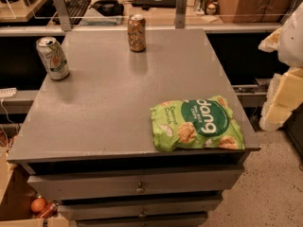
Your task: Knock 7up can over
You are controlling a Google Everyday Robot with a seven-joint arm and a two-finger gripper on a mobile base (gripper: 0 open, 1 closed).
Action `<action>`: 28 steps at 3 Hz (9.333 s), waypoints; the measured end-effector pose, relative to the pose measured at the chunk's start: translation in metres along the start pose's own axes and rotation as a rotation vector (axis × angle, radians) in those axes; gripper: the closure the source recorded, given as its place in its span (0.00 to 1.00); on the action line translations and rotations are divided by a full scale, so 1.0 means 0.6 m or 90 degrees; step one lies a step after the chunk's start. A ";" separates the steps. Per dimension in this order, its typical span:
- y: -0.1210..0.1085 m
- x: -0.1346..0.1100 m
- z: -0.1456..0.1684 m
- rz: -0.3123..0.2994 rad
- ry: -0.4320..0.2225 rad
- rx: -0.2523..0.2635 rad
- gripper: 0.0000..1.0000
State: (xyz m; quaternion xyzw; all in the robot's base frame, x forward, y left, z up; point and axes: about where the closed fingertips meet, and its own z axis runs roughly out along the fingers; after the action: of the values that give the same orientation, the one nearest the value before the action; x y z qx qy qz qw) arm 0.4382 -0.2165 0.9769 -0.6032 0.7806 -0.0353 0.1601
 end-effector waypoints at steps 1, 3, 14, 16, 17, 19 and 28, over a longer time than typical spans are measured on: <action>0.000 0.000 0.000 0.000 0.000 0.000 0.00; -0.012 -0.110 0.041 -0.057 -0.094 -0.016 0.00; -0.128 -0.893 0.388 -0.067 -0.622 -0.147 0.25; -0.133 -0.862 0.377 -0.036 -0.623 -0.140 0.72; -0.177 -0.780 0.298 -0.052 -0.573 -0.081 1.00; -0.232 -0.674 0.238 -0.111 -0.379 -0.049 1.00; -0.037 -0.548 0.332 -0.257 -0.051 -0.221 0.00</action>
Offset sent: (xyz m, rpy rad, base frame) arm 0.0081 0.0143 -0.0028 0.0443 -0.0026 0.0521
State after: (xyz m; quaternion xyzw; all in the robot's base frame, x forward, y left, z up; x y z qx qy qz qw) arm 0.5896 0.1182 0.8619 -0.7658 0.6320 0.0921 0.0746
